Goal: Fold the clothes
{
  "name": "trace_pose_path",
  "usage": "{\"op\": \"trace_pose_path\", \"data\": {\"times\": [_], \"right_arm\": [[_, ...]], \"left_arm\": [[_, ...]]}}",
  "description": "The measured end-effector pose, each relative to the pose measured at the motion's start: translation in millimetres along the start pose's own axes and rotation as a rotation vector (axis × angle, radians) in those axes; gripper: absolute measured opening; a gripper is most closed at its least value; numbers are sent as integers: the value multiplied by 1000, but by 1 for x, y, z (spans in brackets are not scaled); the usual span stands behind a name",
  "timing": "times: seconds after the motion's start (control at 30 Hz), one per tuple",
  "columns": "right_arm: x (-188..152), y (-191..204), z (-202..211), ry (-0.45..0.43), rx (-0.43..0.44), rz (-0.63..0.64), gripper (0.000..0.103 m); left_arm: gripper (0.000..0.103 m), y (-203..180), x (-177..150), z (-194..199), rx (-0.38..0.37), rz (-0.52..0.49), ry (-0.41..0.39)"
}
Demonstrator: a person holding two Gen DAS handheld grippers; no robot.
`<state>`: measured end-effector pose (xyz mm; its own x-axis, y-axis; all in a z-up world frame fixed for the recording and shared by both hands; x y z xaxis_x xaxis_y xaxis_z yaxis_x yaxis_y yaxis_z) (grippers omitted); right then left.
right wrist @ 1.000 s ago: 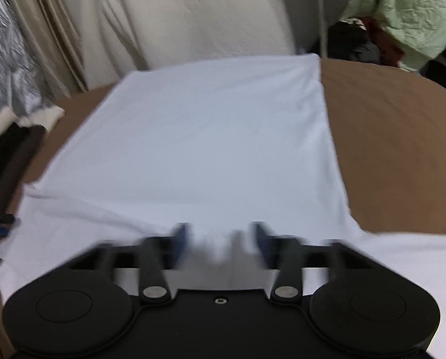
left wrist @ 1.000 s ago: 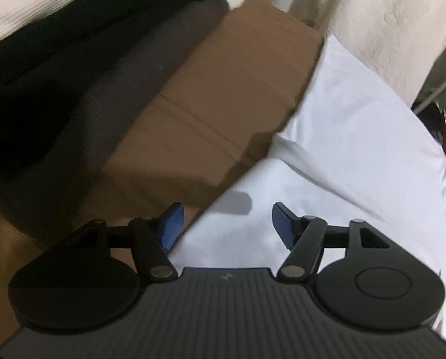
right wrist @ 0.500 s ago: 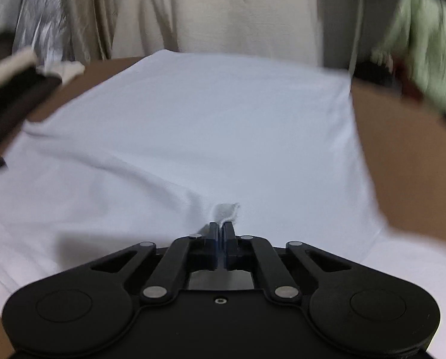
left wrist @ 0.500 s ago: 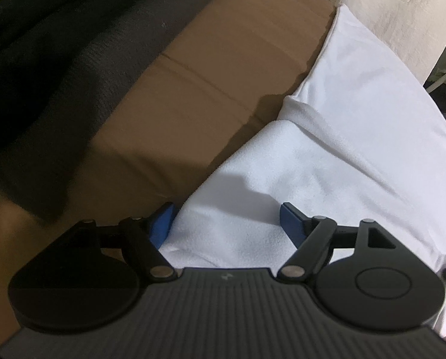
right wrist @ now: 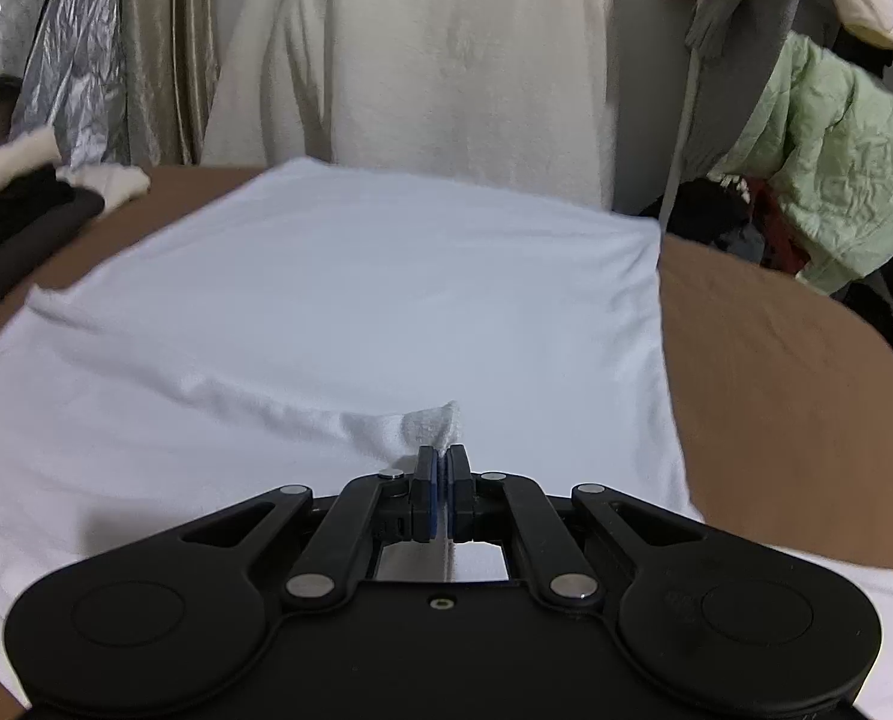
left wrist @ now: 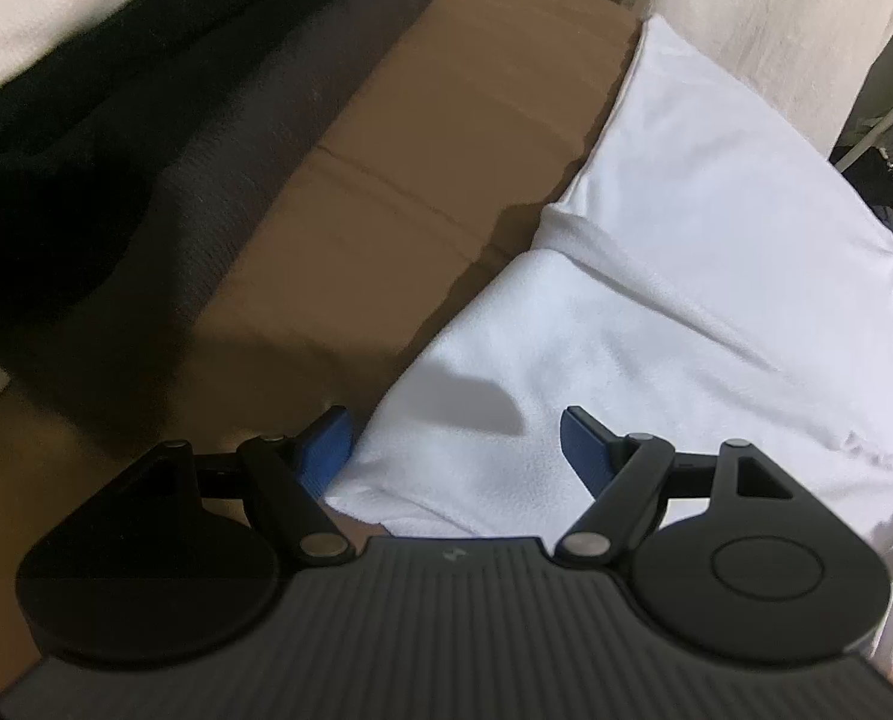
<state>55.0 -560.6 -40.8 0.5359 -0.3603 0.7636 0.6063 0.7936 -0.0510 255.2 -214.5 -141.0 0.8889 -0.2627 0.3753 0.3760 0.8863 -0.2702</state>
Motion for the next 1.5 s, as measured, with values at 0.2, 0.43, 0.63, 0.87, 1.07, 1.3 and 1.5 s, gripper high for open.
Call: {"op": "trace_pose_path", "data": {"times": [0.2, 0.43, 0.63, 0.87, 1.07, 1.3, 1.5], "right_arm": [[30, -4, 40, -22, 55, -69, 3], [-3, -39, -6, 129, -70, -151, 3], [-13, -41, -9, 124, -46, -154, 3], [-3, -31, 1, 72, -109, 44, 3], [-40, -11, -22, 66, -277, 289, 2], [-16, -23, 2, 82, -197, 124, 27], [-31, 7, 48, 85, 229, -7, 47]], "left_arm": [[79, 21, -10, 38, -262, 96, -79], [81, 10, -17, -17, -32, -53, 98], [11, 4, -17, 3, -34, -85, -21], [14, 16, -58, 32, 65, -139, -42], [55, 34, -59, 31, 40, -47, 14], [85, 42, -58, 26, -107, 77, 29], [19, 31, -61, 14, -109, 26, -17]]}}
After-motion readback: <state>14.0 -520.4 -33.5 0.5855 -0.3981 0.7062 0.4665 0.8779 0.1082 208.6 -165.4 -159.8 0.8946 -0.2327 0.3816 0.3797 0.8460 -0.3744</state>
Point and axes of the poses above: each gripper's, at about its wrist camera, not at the fingertips, and z roughly against the way its jaws point, y to its left, x to its top, the point moved 5 cm from there along -z, roughly the way its jaws point, and after that the axes turned 3 degrees about y, right-handed, at the moved point
